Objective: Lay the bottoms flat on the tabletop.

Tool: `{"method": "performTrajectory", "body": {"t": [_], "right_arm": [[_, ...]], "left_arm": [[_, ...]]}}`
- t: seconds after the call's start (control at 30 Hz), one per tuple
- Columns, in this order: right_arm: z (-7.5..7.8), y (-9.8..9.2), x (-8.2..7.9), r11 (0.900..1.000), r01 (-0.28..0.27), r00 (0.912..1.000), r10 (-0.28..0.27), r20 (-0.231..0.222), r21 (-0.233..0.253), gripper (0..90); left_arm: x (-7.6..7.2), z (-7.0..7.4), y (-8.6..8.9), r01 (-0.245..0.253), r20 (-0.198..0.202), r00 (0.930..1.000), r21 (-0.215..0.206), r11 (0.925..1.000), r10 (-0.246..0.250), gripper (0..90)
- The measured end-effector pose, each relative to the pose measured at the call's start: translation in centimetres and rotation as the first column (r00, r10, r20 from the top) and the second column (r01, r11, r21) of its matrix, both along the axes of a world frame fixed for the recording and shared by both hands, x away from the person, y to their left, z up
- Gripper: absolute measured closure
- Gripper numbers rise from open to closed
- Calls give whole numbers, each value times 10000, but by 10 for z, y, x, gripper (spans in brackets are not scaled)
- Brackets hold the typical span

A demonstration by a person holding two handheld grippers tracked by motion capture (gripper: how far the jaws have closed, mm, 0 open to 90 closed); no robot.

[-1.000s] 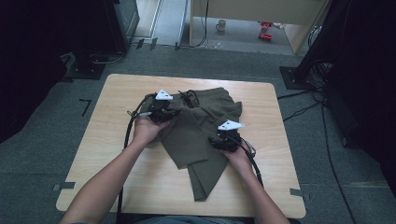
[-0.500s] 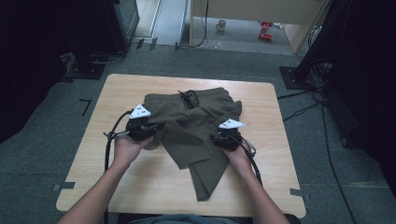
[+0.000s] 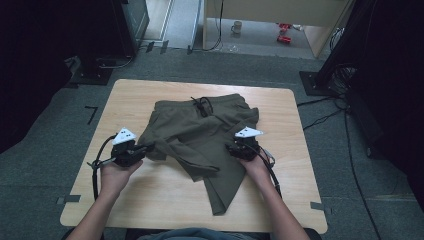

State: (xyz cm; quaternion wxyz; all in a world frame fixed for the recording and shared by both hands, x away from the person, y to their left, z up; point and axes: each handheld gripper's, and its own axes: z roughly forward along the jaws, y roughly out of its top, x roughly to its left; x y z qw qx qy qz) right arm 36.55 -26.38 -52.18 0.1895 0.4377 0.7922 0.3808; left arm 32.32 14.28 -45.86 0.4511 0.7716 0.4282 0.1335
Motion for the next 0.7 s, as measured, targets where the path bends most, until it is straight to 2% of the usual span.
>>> {"method": "performTrajectory", "body": {"t": [0.07,0.17,0.33,0.43,0.47,0.57,0.7], "right_arm": [[0,0,0,10000,-4,10000,4,-5,13,537],[0,0,0,10000,16,10000,-16,-16,19,537],[0,-3,1,10000,15,10000,-15,-45,33,541],[0,-6,2,10000,77,10000,-77,-22,42,546],[0,-7,2,9999,95,9999,-95,-47,57,546],[0,-8,3,9999,126,9999,-125,-67,89,546],[0,-7,4,9999,155,9999,-155,-48,61,546]], "left_arm": [[-3,-2,8,-173,4,9999,73,9998,173,899],[-7,-2,18,-407,-17,9992,-52,9992,407,899],[-14,-4,33,-826,172,9965,275,9962,821,899],[-16,-7,41,-1098,30,9940,293,9935,1098,899],[-17,-8,43,-1164,-125,9931,254,9929,1168,899],[-23,-11,46,-1165,-293,9927,289,9928,1173,898],[-28,-14,51,-1139,-308,9929,433,9926,1152,897]]}}
